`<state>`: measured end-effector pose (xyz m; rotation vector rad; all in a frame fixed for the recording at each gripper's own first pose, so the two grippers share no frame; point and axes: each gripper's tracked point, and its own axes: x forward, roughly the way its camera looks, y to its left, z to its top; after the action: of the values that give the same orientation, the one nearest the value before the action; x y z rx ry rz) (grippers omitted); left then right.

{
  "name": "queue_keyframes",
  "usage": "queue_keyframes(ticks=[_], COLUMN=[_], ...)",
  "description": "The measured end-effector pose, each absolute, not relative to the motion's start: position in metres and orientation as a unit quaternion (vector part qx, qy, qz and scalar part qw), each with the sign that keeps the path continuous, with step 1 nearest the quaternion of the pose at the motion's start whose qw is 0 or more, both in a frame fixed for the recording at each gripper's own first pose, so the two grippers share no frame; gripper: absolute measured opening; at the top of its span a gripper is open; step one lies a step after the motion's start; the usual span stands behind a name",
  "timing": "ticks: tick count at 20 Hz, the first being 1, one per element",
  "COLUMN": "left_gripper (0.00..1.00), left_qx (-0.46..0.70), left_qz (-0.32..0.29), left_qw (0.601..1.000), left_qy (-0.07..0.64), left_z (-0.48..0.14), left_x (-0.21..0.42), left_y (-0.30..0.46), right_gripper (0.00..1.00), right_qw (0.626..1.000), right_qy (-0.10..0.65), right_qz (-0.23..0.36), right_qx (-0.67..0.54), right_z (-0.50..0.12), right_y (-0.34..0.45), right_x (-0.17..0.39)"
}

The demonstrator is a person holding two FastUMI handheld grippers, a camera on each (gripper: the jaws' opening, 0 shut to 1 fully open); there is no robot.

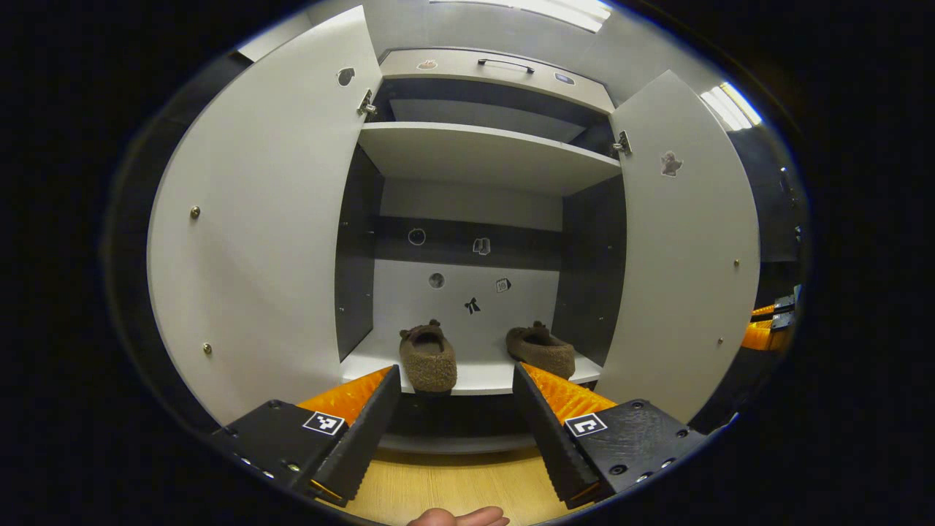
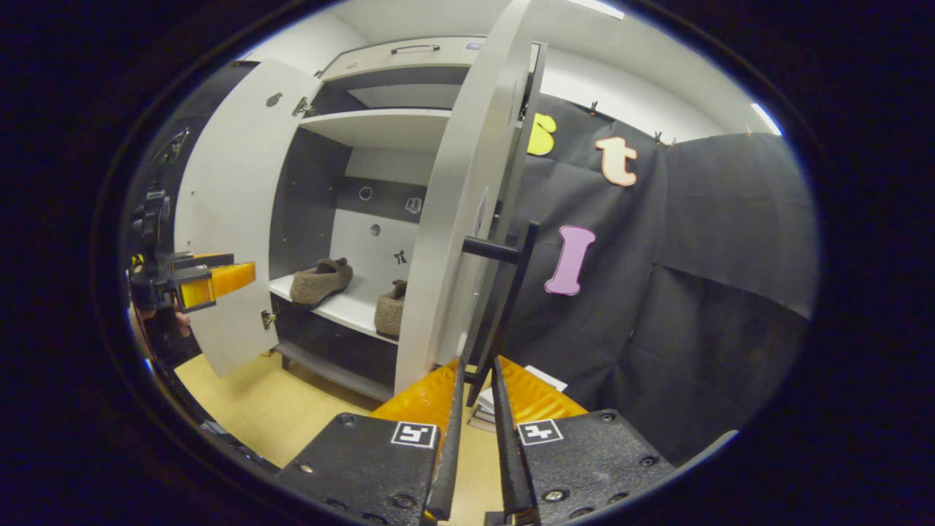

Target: Grab one shoe with the right hand and put it into the shoe cabinet, grab the other shoe with the left hand and put it into the shoe cabinet; then close the right door with the right hand and the left door with the left hand.

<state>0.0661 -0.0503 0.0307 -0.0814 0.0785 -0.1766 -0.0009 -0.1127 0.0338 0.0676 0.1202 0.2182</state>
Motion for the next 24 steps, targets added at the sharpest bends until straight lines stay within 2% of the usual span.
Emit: queue_keyframes(ticks=[3, 4, 7, 10, 11, 14, 15, 16, 17, 18, 20, 24], left_gripper=[0.93, 0.93, 0.93, 0.93, 0.93, 0.94, 0.94, 0.93, 0.93, 0.94, 0.94, 0.94], left_qx=[-0.038, -0.038, -0.038, -0.038, -0.038, -0.037, -0.038, -0.039, -0.04, -0.039, -0.037, -0.041], left_qz=[-0.081, -0.078, -0.068, -0.058, -0.055, -0.043, -0.039, -0.034, -0.031, -0.025, -0.015, 0.004], left_qw=[0.995, 0.995, 0.996, 0.996, 0.996, 0.996, 0.996, 0.996, 0.996, 0.996, 0.996, 0.995], left_qy=[0.042, 0.044, 0.051, 0.059, 0.061, 0.068, 0.07, 0.073, 0.074, 0.076, 0.078, 0.086], left_z=[0.028, 0.027, 0.022, 0.017, 0.015, 0.01, 0.009, 0.008, 0.006, 0.005, 0.004, 0.0], left_x=[0.066, 0.066, 0.065, 0.063, 0.062, 0.058, 0.058, 0.057, 0.055, 0.054, 0.051, 0.045], left_y=[-0.045, -0.043, -0.033, -0.023, -0.019, -0.006, -0.001, 0.003, 0.007, 0.013, 0.023, 0.042], right_gripper=[0.28, 0.33, 0.37, 0.49, 0.49, 0.76, 0.8, 0.94, 1.0, 0.99, 1.0, 1.0], right_qw=[0.99, 0.99, 0.991, 0.99, 0.99, 0.987, 0.987, 0.986, 0.986, 0.988, 0.987, 0.986], right_qy=[0.052, 0.044, 0.032, 0.006, -0.002, -0.032, -0.038, -0.041, -0.047, -0.059, -0.077, -0.068], right_qz=[0.132, 0.131, 0.132, 0.126, 0.125, 0.131, 0.131, 0.141, 0.144, 0.123, 0.132, 0.152], right_qx=[0.021, 0.009, -0.018, -0.058, -0.071, -0.088, -0.085, -0.078, -0.07, -0.067, -0.045, -0.007], right_z=[0.039, 0.042, 0.049, 0.058, 0.062, 0.08, 0.085, 0.089, 0.092, 0.099, 0.109, 0.11], right_y=[-0.088, -0.082, -0.063, -0.048, -0.043, -0.026, -0.02, -0.012, -0.006, -0.009, -0.004, 0.012], right_x=[0.0, -0.002, 0.002, 0.007, 0.009, 0.015, 0.02, 0.024, 0.027, 0.038, 0.048, 0.067])
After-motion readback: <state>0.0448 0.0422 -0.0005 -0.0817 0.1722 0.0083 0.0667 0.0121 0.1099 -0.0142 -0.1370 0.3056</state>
